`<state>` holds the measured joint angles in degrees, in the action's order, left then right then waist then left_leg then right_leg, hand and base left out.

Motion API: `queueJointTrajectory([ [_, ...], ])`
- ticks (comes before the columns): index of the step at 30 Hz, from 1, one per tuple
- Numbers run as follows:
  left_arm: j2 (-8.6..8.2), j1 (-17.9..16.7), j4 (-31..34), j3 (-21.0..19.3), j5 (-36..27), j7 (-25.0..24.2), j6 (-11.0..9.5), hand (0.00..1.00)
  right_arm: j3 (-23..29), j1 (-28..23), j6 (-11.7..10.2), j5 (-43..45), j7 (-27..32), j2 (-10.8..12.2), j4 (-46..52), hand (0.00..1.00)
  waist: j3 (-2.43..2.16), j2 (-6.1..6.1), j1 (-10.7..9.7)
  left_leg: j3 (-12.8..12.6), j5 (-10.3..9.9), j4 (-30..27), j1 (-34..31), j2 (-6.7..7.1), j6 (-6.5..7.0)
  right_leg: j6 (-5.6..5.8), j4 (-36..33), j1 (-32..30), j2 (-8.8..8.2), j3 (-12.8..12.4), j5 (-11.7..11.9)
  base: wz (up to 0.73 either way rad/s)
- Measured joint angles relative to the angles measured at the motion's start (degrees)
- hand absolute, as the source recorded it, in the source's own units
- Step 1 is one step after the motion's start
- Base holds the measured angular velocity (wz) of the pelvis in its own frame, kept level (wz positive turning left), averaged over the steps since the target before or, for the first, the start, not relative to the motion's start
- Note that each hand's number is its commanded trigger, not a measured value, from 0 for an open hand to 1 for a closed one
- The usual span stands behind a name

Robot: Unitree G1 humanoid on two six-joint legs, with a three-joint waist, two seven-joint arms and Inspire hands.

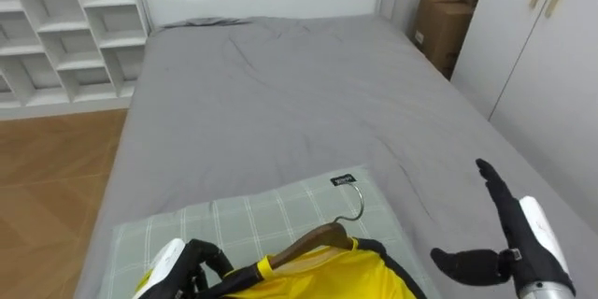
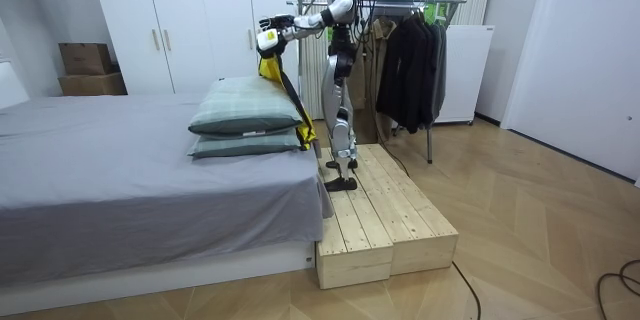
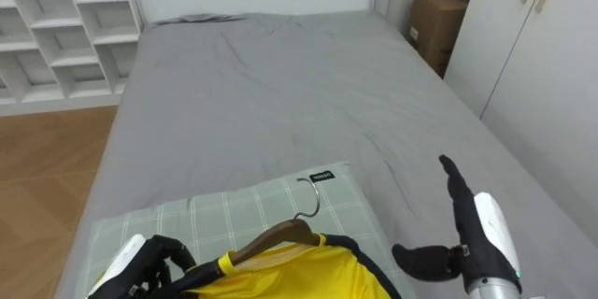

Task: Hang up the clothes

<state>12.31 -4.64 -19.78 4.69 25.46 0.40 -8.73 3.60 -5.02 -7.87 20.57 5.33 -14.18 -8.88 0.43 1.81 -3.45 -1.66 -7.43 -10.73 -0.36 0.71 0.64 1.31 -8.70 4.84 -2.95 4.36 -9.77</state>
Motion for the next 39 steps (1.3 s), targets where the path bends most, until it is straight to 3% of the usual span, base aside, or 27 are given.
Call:
queueJointTrajectory([
  [6, 0.76, 0.0, 1.3, 0.1, -0.1, -0.6, -0.3, 1.0, -2.4, 1.8, -0.1, -0.3, -3.1, -2.4, 3.2, 0.0, 0.2, 0.38, 1.0, 0.1, 0.0, 0.0, -0.1, 0.01, 0.0, 0.0, 0.0, -0.1, 0.01, 0.0, 0.0, 0.0],
  [10, 1.08, 0.0, 2.0, 0.1, -0.1, -0.8, -0.5, 1.0, -2.4, 2.6, -1.0, -0.4, -4.4, -2.6, 4.8, 0.0, 0.17, 0.78, 1.7, 0.1, 0.0, 0.0, -0.1, 0.01, 0.0, 0.0, 0.0, 0.0, 0.02, 0.0, 0.0, 0.0],
  [31, 1.11, 1.4, 3.0, 0.1, -2.3, -2.9, -0.6, 1.0, -6.1, 4.5, -0.8, -3.0, -19.7, -4.1, 4.5, 0.0, 0.16, 1.53, 2.6, 0.7, 0.0, -0.7, -1.1, 0.02, 0.05, -0.17, -0.1, -0.5, -0.04, 0.9, 0.1, 0.01],
  [34, 0.91, 2.1, 3.0, 0.1, -4.0, -3.3, -0.6, 1.0, -7.0, 4.8, -0.9, -2.9, -20.6, -4.0, 2.4, 0.0, 0.21, 1.5, 2.5, 1.5, -0.1, -1.0, -1.1, 0.06, -0.01, -0.19, 0.0, 0.1, -0.04, 1.9, 0.1, 0.13],
  [39, 0.61, 3.8, 3.0, 0.6, -5.3, -3.3, -0.8, 1.0, -7.5, 5.4, -0.9, -2.9, -22.0, -4.0, -3.3, 0.0, 0.49, 1.18, 4.0, 2.0, -0.1, -1.1, -1.1, 0.09, -0.03, -0.18, 0.1, 0.3, -0.01, 2.3, 0.1, 0.05],
])
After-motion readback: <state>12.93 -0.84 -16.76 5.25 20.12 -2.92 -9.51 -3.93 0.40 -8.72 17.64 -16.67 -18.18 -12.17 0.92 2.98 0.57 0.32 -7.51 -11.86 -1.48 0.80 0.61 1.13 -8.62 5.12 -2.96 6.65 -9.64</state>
